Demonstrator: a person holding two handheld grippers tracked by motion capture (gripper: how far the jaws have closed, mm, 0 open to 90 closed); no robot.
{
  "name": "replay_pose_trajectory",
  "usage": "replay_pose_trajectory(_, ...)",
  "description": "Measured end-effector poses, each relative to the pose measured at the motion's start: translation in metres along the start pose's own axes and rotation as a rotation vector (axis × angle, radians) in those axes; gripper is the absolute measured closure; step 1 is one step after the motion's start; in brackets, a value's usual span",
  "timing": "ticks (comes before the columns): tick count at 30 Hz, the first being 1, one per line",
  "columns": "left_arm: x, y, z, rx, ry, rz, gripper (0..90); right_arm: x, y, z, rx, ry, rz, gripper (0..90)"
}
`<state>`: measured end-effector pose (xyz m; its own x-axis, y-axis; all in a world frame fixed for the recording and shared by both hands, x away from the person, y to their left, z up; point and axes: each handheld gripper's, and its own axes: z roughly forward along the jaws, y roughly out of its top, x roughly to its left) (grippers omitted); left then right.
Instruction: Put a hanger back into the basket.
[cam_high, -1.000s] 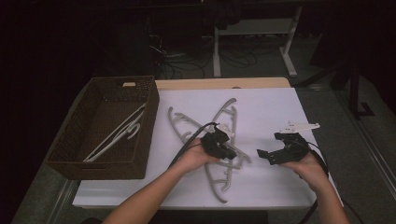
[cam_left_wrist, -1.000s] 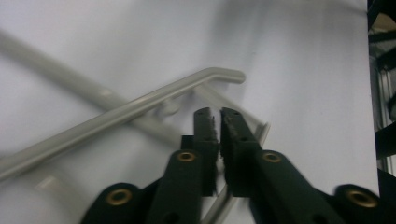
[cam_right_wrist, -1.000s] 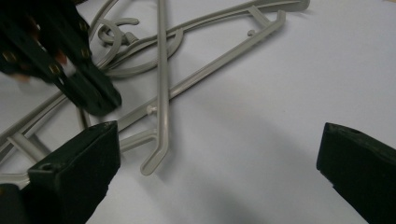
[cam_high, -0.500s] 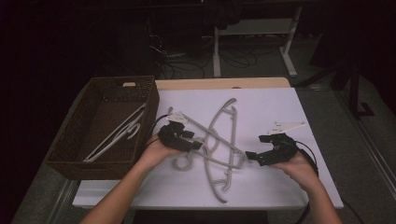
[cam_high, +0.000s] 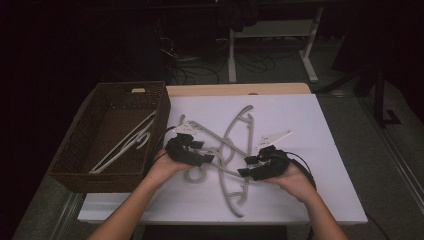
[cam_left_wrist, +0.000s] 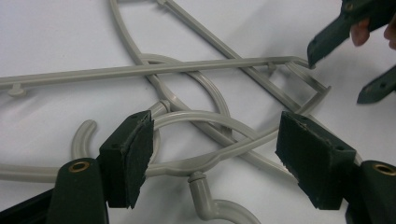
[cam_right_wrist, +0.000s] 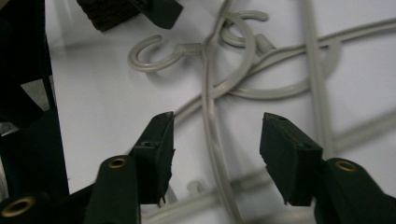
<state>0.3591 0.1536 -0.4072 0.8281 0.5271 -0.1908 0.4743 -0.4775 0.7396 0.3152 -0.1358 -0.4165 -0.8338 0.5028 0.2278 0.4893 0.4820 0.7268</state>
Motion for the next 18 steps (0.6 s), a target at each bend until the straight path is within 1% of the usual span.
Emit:
replay_pose_trajectory(3, -0.001, 0.001, -0.001, -0.008, 0.003, 0.000, 27.0, 0.006, 0.007, 0.012, 0.024, 0.020, -0.020, 57.2)
replay_pose_trajectory(5, -0.001, 0.001, 0.000, -0.008, 0.002, 0.001, 27.0, 0.010, 0.011, 0.019, 0.039, 0.035, -0.033, 65.8)
replay_pose_trajectory(6, -0.001, 0.001, 0.000, -0.008, 0.002, 0.001, 27.0, 0.010, 0.011, 0.019, 0.039, 0.035, -0.033, 65.8)
replay_pose_trajectory(7, -0.001, 0.001, 0.000, -0.008, 0.002, -0.001, 27.0, 0.011, 0.012, 0.023, 0.048, 0.041, -0.034, 69.2)
replay_pose_trajectory(8, -0.002, 0.001, 0.001, -0.009, 0.001, -0.002, 27.0, 0.014, 0.013, 0.031, 0.080, 0.048, -0.043, 77.0)
replay_pose_trajectory(10, -0.002, 0.001, 0.001, -0.006, 0.001, 0.002, 26.8, 0.015, 0.012, 0.035, 0.101, 0.050, -0.049, 81.9)
replay_pose_trajectory(12, -0.002, 0.001, 0.001, -0.007, 0.001, 0.000, 26.8, 0.017, 0.010, 0.039, 0.129, 0.062, -0.053, 87.5)
replay_pose_trajectory(14, -0.001, 0.001, 0.001, -0.007, 0.002, 0.000, 26.8, 0.017, 0.008, 0.043, 0.163, 0.051, -0.054, 89.2)
replay_pose_trajectory(16, -0.001, 0.001, 0.001, -0.006, 0.002, -0.002, 26.7, 0.015, 0.005, 0.044, 0.183, 0.045, -0.057, 89.3)
replay_pose_trajectory(18, -0.001, 0.001, 0.001, -0.006, 0.001, -0.004, 26.7, 0.012, 0.003, 0.044, 0.202, 0.023, -0.055, 89.3)
